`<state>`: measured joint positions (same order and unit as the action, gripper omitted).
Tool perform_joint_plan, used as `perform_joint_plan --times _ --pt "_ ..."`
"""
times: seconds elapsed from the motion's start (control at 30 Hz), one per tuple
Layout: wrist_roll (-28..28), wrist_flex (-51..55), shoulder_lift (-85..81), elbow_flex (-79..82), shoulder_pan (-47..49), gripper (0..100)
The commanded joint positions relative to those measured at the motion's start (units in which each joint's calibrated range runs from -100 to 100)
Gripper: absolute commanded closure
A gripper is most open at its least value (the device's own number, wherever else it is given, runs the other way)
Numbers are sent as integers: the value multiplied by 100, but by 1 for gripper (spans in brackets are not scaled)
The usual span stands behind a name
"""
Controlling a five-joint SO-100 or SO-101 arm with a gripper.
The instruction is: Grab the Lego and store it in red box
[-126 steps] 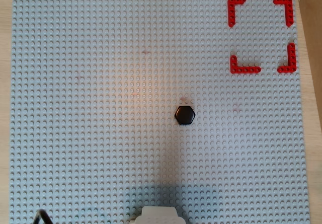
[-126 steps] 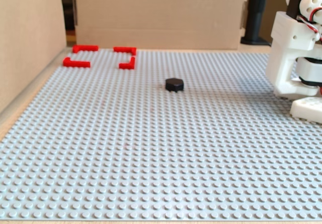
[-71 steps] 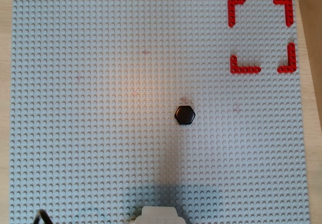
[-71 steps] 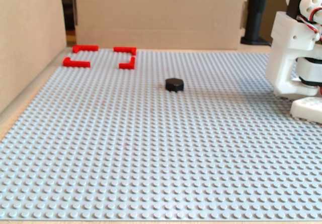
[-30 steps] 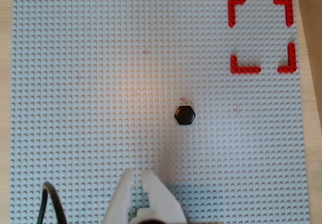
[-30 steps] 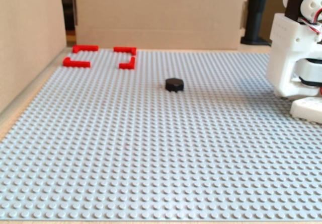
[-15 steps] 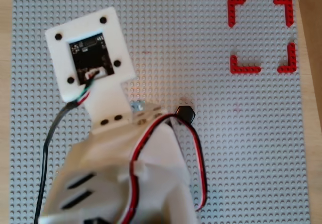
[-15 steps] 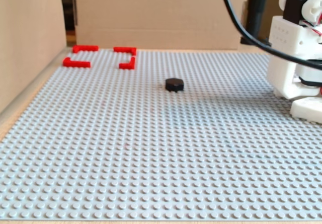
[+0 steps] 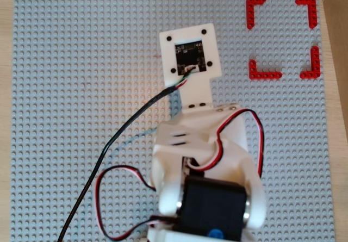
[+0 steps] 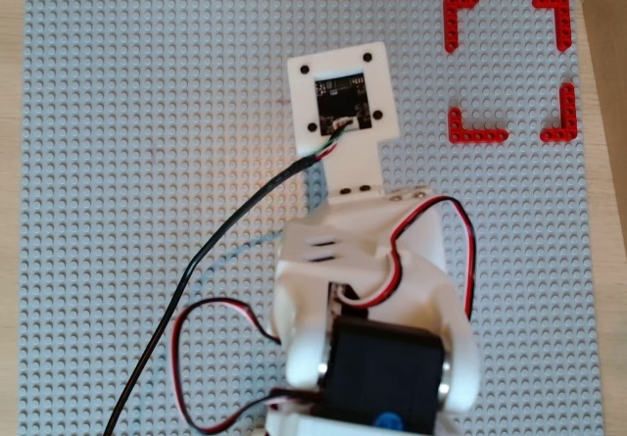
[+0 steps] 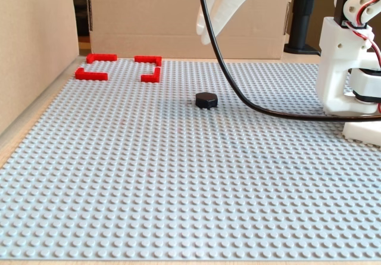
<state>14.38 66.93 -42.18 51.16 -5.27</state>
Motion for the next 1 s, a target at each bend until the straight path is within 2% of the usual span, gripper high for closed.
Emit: perform_joint_plan --times 0.0,0.4,0.8,0.87,0.97 --pt "10 -263 -11 266 -27 86" --pt "-104 -377 57 384 -42 85" --pt "-287 -1184 1667 302 -35 85" --pt "-250 -1193 1930 311 -80 81" --pt "-250 -1201 2032 311 -80 82"
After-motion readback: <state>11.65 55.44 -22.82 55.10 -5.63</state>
